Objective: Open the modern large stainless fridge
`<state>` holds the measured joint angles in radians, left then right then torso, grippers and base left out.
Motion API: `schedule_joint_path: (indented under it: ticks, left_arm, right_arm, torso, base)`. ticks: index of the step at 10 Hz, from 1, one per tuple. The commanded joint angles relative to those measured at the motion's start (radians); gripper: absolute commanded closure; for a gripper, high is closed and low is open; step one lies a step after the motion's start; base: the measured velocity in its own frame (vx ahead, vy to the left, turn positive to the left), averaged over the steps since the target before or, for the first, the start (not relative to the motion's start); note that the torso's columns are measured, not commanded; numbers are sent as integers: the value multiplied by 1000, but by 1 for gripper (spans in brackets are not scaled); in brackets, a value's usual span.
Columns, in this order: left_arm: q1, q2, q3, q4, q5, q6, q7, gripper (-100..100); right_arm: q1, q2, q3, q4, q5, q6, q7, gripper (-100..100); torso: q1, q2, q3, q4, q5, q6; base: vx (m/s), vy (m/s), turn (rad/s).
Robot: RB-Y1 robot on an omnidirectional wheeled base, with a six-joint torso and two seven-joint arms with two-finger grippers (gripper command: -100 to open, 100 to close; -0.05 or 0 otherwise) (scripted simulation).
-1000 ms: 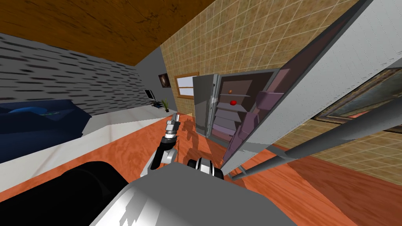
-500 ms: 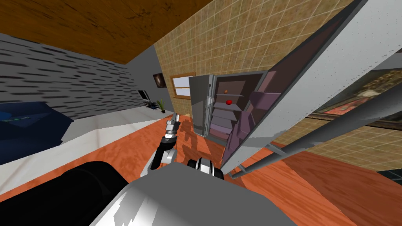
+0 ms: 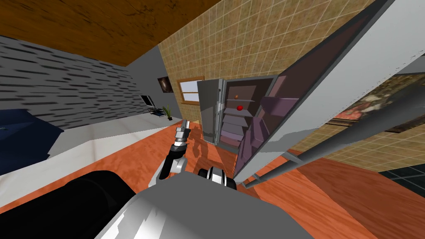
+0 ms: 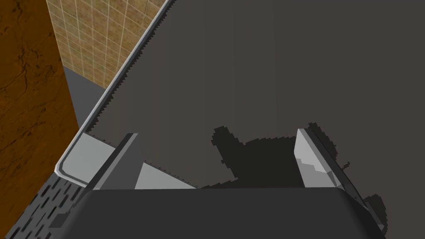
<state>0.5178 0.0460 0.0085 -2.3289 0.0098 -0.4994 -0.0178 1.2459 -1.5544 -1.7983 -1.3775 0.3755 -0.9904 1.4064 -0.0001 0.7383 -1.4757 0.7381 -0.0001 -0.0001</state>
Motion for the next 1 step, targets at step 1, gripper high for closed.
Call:
schedule_joint_path:
  ticks: [1]
  left_arm:
    - [0, 0, 0, 0, 0, 0, 0, 0]
  right_arm:
    - [0, 0, 0, 0, 0, 0, 0, 0]
  torso:
    - [0, 0, 0, 0, 0, 0]
  base:
    - [0, 0, 0]
